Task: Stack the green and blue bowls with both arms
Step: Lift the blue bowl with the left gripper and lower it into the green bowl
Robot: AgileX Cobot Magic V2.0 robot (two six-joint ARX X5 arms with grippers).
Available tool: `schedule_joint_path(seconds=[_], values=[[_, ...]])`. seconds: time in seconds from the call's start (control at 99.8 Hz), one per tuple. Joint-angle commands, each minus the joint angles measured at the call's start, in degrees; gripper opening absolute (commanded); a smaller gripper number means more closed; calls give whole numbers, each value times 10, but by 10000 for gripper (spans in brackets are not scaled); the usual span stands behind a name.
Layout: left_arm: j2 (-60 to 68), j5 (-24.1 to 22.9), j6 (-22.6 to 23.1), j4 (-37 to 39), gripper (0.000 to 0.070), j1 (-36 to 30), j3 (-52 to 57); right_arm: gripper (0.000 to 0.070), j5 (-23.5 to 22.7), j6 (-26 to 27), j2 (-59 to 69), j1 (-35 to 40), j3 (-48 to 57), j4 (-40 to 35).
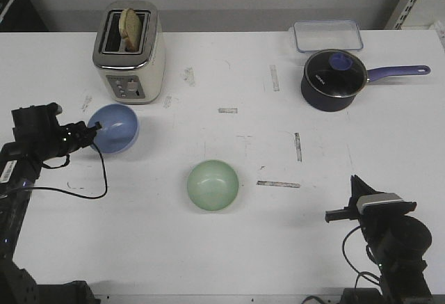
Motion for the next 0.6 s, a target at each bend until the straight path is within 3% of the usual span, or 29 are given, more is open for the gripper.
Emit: schedule_joint_path(seconds=[0.0, 0.251, 0.491, 0.591], values=[[-21, 7, -10, -11, 0, -8, 35, 0, 2, -2, 3, 1, 1, 6], [-100, 12, -7, -69, 0, -108, 86, 0, 2, -2, 3, 1, 1, 6], [-115, 8, -5, -159, 0, -299, 85, 0, 1, -2, 3, 1, 1, 6], [-92, -20, -5, -165, 0, -366, 85, 0, 1, -2, 3, 1, 1, 6]])
